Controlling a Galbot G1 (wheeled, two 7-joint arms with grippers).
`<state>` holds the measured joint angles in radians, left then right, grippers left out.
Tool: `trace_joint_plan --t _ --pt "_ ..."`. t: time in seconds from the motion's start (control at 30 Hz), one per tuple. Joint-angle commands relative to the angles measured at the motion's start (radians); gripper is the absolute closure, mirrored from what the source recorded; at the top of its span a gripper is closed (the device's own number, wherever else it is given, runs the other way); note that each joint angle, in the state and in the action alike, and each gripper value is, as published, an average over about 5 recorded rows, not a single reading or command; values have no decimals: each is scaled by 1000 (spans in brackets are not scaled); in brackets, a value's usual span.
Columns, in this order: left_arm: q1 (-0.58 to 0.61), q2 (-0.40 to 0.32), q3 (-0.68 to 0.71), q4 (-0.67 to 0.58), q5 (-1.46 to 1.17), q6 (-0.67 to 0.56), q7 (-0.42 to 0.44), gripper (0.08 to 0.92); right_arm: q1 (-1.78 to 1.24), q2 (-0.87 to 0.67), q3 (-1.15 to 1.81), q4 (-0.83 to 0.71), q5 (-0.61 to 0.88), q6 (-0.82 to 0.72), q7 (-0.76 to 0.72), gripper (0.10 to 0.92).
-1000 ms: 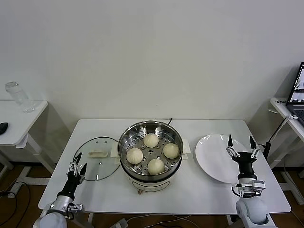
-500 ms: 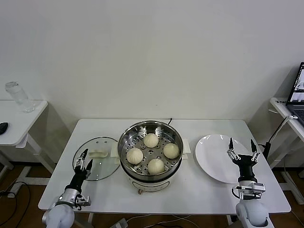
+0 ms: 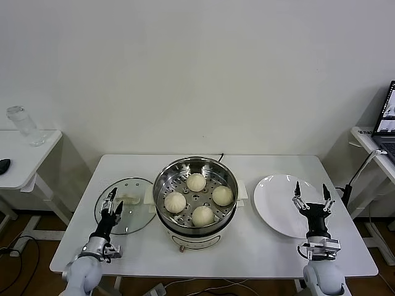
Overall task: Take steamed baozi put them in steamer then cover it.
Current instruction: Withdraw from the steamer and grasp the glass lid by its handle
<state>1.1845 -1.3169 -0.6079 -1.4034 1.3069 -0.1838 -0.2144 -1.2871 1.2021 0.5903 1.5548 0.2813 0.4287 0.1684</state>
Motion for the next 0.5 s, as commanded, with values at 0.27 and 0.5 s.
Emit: trace_joint_plan --t 0.27,0.5 --pt "-55 -13 19 63 7 7 -6 177 -6 32 5 -9 -22 4 -4 203" --pt "-85 -15 24 98 10 -3 -13 177 0 41 4 -23 -38 6 -6 203"
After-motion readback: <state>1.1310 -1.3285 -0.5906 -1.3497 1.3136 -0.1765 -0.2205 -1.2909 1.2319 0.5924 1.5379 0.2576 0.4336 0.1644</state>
